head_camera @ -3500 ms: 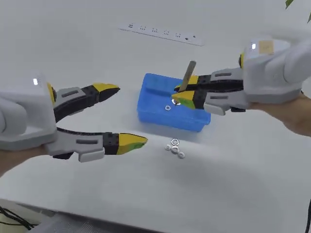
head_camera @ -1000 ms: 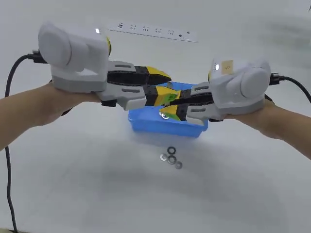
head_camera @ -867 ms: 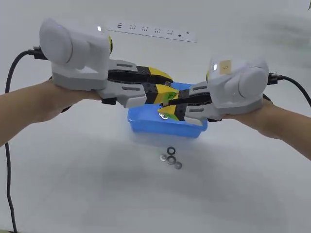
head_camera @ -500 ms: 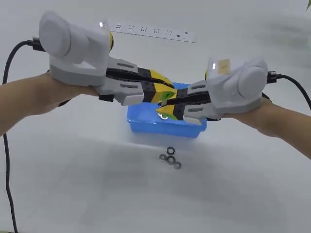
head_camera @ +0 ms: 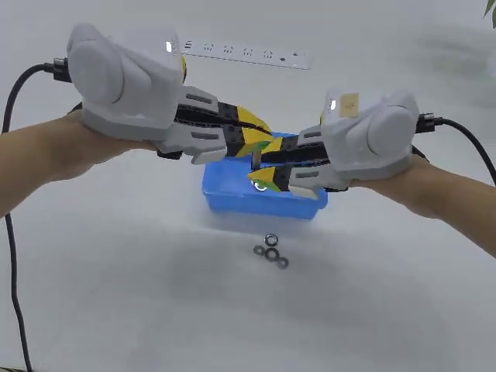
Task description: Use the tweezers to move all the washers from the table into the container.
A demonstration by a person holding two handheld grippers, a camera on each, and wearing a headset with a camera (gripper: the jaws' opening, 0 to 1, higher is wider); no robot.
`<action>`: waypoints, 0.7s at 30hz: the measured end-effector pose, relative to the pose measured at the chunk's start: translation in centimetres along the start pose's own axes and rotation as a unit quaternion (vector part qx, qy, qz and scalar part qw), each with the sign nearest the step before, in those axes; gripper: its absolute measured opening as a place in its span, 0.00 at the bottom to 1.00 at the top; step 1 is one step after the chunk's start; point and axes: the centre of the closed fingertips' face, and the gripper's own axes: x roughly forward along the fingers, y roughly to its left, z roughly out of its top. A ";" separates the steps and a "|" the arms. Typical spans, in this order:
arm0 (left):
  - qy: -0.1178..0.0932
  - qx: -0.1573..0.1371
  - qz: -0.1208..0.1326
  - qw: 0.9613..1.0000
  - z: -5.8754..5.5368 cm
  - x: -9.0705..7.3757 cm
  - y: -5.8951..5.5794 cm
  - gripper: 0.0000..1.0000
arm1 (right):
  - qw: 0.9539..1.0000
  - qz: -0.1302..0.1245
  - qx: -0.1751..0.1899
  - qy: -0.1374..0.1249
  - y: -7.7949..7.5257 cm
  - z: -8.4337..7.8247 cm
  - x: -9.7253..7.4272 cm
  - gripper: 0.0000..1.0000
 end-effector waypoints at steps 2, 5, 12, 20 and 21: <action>0.001 0.001 0.004 1.000 0.0 -0.2 0.3 0.05 | 1.000 -0.004 0.004 0.000 0.0 0.0 -0.3 0.23; -0.003 0.002 0.009 1.000 0.4 -0.5 0.4 0.05 | 1.000 -0.010 0.015 0.000 0.1 -0.1 -0.8 0.27; -0.003 0.012 0.013 1.000 0.9 -1.2 0.1 0.05 | 0.999 -0.036 0.030 -0.005 0.6 -0.4 -2.6 0.34; -0.009 0.018 0.020 1.000 2.0 -2.4 -0.8 0.05 | 0.997 -0.065 0.045 -0.022 1.5 -0.7 -5.3 0.41; -0.010 0.019 0.021 1.000 2.1 -2.5 -0.9 0.05 | 0.996 -0.067 0.047 -0.022 1.6 -0.8 -5.6 0.42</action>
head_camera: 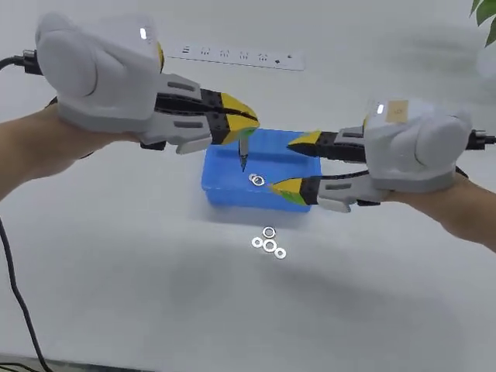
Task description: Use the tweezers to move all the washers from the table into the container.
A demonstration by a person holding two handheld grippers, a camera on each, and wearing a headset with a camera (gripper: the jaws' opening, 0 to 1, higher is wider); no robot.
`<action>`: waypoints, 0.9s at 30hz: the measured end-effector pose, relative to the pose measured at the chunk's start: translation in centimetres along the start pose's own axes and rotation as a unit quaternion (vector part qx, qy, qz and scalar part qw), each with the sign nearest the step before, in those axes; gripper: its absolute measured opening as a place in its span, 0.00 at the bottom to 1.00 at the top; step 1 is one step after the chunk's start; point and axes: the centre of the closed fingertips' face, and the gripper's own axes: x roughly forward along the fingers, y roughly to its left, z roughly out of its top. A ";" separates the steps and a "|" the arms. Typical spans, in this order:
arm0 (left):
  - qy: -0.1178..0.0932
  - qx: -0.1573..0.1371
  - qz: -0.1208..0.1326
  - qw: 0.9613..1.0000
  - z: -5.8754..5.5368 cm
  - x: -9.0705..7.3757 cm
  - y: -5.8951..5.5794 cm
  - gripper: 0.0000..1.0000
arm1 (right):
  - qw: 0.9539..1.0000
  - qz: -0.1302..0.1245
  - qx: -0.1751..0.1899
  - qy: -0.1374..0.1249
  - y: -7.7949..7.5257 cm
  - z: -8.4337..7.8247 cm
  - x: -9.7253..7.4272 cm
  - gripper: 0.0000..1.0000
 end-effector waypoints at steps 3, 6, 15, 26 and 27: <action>-0.004 0.001 0.001 1.000 0.5 -0.5 -0.7 0.05 | 1.000 -0.011 0.013 -0.006 0.8 -0.5 -1.2 0.47; -0.008 0.002 0.000 1.000 0.8 -0.8 -1.5 0.05 | 1.000 -0.014 0.021 -0.006 1.7 -1.1 -2.2 0.50; -0.015 0.001 -0.011 1.000 0.9 -1.1 -4.2 0.05 | 0.999 -0.026 0.045 0.000 4.0 -2.9 -4.5 0.57; -0.017 -0.012 -0.027 0.999 -0.4 0.3 -7.3 0.05 | 0.998 -0.007 0.060 0.014 6.3 -4.8 -5.1 0.67; -0.017 -0.013 -0.028 0.999 -0.6 0.4 -7.5 0.05 | 0.998 -0.006 0.058 0.017 6.5 -5.0 -5.1 0.67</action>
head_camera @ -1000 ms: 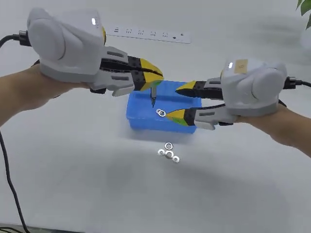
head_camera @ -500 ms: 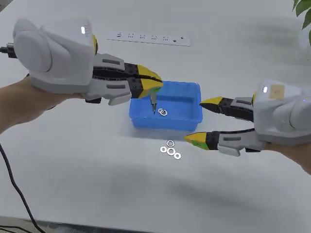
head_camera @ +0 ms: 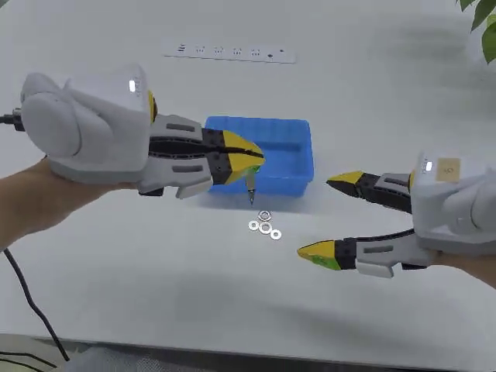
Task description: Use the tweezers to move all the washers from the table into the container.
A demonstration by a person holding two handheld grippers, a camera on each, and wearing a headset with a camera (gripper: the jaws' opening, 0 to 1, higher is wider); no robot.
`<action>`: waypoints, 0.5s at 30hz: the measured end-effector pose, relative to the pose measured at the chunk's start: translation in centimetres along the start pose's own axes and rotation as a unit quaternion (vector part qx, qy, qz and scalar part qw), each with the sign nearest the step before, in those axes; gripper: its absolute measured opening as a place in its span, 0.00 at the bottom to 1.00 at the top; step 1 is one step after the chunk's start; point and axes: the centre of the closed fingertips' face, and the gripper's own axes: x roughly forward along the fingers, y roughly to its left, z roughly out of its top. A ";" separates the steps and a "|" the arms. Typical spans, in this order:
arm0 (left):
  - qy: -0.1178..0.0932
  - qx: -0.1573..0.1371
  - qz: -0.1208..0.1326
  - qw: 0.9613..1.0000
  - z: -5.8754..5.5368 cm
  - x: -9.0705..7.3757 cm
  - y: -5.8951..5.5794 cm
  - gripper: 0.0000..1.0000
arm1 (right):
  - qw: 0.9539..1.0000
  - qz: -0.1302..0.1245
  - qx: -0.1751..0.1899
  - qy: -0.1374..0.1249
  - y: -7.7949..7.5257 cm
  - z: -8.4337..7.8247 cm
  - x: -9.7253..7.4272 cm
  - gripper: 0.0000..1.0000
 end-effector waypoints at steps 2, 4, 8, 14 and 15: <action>0.000 -0.002 -0.002 1.000 -0.4 0.1 -0.3 0.05 | 1.000 0.004 0.005 0.000 0.0 -0.5 -0.1 0.68; 0.002 -0.005 -0.004 1.000 -0.9 0.2 -0.5 0.05 | 1.000 0.006 0.006 0.002 0.1 -0.8 -0.1 0.69; 0.009 -0.006 -0.009 1.000 -2.0 0.3 -0.8 0.05 | 1.000 0.011 0.007 0.015 0.2 -2.1 0.0 0.76; 0.010 -0.014 -0.021 1.000 -2.7 0.4 -1.4 0.05 | 0.999 0.047 0.017 0.022 1.2 -2.9 0.6 0.87; 0.011 -0.015 -0.022 1.000 -2.8 0.4 -1.3 0.05 | 0.998 0.056 0.019 0.025 1.6 -3.1 0.8 0.89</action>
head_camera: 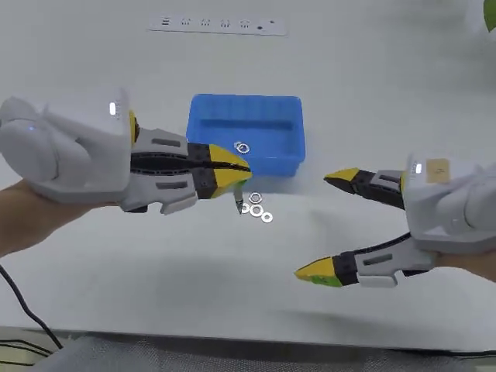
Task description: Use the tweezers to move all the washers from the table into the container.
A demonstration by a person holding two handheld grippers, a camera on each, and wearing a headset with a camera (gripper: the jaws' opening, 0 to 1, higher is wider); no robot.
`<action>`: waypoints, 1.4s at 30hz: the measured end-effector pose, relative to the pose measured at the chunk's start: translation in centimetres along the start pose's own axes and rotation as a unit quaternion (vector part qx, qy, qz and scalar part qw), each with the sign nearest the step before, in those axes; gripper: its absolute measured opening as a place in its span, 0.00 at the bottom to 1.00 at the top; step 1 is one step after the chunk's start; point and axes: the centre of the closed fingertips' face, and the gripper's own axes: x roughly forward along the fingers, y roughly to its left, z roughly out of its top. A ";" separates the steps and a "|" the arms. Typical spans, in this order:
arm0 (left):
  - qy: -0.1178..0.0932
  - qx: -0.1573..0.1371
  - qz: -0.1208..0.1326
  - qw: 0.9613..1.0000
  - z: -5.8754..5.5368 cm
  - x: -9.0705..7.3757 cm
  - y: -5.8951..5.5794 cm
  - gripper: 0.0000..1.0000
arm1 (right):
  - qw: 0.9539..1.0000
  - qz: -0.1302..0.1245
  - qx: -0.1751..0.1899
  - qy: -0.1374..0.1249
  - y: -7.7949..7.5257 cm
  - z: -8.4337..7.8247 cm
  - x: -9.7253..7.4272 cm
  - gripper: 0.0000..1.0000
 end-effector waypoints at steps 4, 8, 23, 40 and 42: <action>-0.001 -0.003 -0.001 1.000 -0.2 0.2 0.2 0.05 | 1.000 0.019 0.004 0.002 0.8 -0.4 0.7 0.94; 0.001 0.000 -0.004 1.000 -0.4 0.5 0.3 0.05 | 1.000 0.025 0.013 -0.001 1.3 -0.5 1.1 0.95; 0.002 -0.001 -0.013 1.000 -0.8 1.7 0.3 0.05 | 0.998 0.025 0.051 -0.032 1.9 -0.3 1.1 1.00; 0.012 0.006 -0.014 1.000 -1.3 1.7 0.1 0.05 | 0.997 0.031 0.063 -0.031 2.7 -0.7 1.3 0.98; 0.011 0.005 -0.015 1.000 -1.3 1.7 0.1 0.05 | 0.997 0.033 0.064 -0.032 2.8 -0.7 1.4 0.98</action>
